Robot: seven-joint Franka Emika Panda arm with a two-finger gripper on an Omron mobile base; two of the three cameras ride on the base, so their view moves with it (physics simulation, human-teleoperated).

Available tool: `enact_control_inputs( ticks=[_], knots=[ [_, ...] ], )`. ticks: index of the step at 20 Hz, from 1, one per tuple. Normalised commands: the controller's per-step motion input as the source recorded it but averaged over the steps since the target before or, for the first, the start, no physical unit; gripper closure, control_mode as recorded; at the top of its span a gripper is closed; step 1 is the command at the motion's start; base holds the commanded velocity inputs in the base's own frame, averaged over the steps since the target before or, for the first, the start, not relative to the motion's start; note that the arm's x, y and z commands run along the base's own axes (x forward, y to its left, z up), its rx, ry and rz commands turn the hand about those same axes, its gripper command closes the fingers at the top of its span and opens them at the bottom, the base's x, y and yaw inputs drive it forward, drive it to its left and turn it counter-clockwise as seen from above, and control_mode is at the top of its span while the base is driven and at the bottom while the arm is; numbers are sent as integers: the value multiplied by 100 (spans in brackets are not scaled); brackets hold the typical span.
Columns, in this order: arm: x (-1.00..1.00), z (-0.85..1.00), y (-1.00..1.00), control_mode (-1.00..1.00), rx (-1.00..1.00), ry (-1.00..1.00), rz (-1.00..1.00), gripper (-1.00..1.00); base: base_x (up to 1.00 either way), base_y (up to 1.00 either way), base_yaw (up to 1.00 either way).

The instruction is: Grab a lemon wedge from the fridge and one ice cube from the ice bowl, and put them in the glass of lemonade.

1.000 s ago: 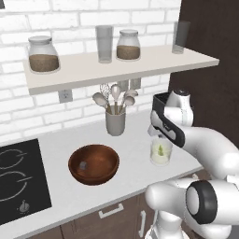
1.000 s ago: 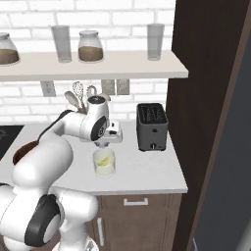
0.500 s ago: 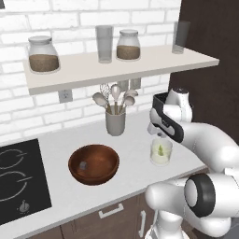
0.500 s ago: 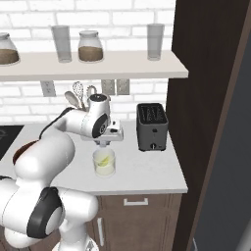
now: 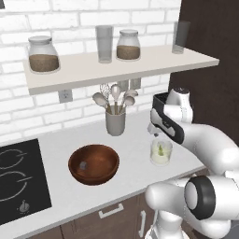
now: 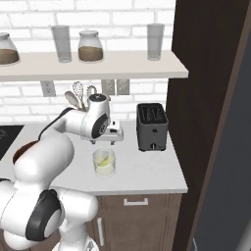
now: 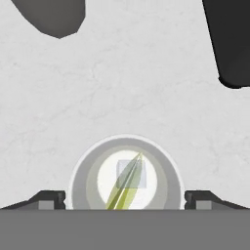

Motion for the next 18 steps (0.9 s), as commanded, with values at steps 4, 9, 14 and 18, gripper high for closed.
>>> enact_control_inputs(
  ticks=[4, 9, 14, 18],
  knots=[
    [-4, 0, -1, -100, 0, -1, 0, -100, 0, 0, 0],
    [-39, 2, 0, -100, 4, -13, -2, -100, 0, 0, 0],
    [-47, 2, 0, -100, 3, -15, 0, -100, 0, 0, 0],
    [-52, 3, 0, -100, 1, -14, 0, -100, 0, 0, 0]
  ],
)
